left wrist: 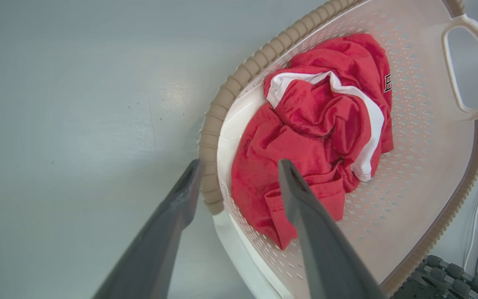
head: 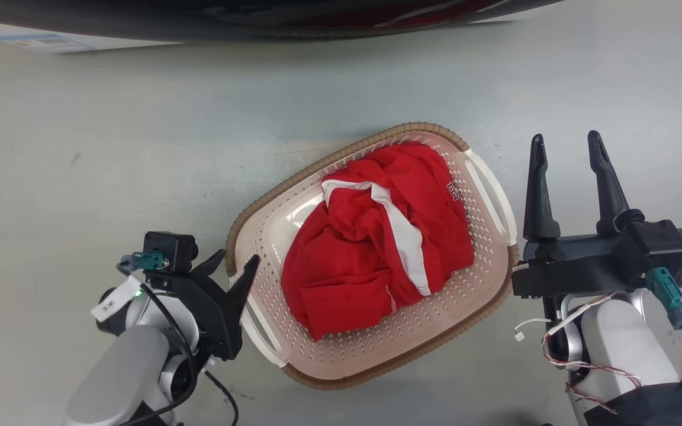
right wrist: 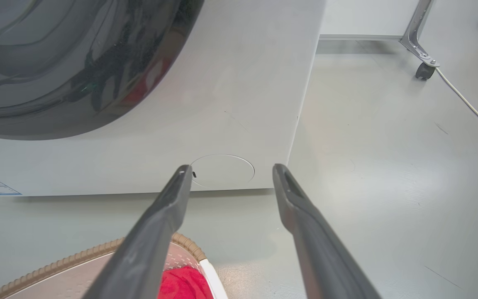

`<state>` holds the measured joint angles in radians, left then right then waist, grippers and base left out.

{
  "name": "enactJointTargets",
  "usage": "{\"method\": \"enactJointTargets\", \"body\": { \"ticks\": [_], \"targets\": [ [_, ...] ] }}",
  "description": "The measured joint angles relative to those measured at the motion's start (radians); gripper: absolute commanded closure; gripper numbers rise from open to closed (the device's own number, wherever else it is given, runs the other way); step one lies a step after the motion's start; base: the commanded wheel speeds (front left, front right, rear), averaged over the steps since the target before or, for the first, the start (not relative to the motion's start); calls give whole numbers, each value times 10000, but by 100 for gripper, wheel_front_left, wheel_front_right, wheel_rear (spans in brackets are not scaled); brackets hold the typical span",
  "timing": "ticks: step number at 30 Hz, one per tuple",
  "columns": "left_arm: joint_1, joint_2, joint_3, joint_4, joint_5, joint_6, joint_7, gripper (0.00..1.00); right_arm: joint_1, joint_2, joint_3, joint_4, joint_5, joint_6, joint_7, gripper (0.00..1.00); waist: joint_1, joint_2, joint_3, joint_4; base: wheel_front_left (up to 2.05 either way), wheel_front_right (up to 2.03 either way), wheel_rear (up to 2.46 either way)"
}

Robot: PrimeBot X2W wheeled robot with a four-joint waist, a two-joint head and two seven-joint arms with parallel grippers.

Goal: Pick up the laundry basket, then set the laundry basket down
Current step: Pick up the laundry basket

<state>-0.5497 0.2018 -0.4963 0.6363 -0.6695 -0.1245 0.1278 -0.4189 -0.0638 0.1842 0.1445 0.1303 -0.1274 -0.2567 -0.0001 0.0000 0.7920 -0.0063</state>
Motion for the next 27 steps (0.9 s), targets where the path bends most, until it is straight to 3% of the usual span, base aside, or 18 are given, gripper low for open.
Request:
{"method": "enactJointTargets", "body": {
  "ticks": [1, 16, 27],
  "targets": [
    [-17, 27, -29, 38, -35, 0, 29, 100, 0, 2, 2, 6, 2, 0, 0, 0, 0, -1, -5, -13, 0, 0, 0],
    [-291, 211, -430, 489, -257, -4, -23, 100, -2, 17, -50, 79, 104, 0, 0, 0, 0, -1, -69, -66, 0, 0, 0],
    [-995, 968, -1206, 546, -157, -4, -81, 100, -25, 23, 94, 127, 525, 0, 0, 0, 0, 0, -152, -87, 0, 0, 0]
  ]
}}
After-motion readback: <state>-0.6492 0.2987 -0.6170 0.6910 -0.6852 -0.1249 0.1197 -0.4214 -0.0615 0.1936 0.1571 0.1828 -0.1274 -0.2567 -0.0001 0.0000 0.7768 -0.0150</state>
